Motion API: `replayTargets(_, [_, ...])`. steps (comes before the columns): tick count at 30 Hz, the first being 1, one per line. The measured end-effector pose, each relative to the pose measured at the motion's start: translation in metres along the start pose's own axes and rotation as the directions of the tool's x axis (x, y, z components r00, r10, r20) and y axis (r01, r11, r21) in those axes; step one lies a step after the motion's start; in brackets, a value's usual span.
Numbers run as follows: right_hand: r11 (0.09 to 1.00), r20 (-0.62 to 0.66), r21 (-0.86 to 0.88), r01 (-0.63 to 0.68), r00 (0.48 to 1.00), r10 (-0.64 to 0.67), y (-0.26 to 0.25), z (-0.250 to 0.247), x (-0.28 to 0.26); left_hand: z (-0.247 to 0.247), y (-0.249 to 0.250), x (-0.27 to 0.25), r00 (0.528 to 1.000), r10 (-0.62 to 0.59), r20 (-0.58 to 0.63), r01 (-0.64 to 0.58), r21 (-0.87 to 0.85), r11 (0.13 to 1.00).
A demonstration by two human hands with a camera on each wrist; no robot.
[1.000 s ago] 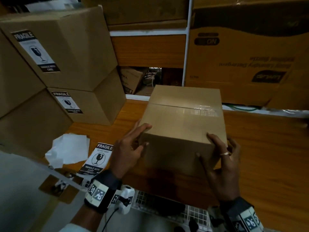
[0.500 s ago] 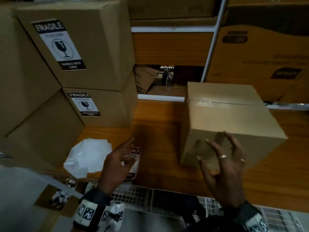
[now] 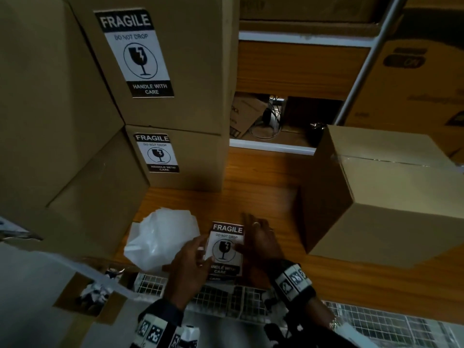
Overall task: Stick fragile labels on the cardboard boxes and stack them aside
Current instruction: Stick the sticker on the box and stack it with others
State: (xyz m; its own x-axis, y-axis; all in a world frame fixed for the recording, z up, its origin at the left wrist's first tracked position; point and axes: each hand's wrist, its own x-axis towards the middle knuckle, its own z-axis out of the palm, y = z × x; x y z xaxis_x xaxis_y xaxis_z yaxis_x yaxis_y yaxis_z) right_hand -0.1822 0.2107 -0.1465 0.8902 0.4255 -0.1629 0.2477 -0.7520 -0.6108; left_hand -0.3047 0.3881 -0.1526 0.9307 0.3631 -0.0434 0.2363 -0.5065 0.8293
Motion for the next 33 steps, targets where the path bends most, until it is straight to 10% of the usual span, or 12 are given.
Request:
replayTargets(8, [0.989,0.049,-0.08,-0.122,0.991,0.126,-0.01,0.013,0.038,-0.003,-0.015,0.001,0.998,-0.023,0.055,0.021,0.03,0.999])
replayTargets(16, [0.955,-0.114,0.266,-0.128,0.98,0.163,-0.002,0.002,0.034,-0.007,-0.011,0.01,0.996,-0.025,0.087,0.018,0.079,0.997])
replayTargets(27, [0.898,-0.298,0.409,0.164,0.954,-0.038,0.018,-0.03,0.005,0.004,-0.01,0.006,0.997,0.036,0.075,-0.05,0.209,0.977])
replayTargets(33, [0.8,-0.388,0.461,0.384,0.898,-0.208,0.019,-0.063,-0.034,-0.014,0.05,0.008,0.988,0.133,-0.078,-0.133,0.002,0.991])
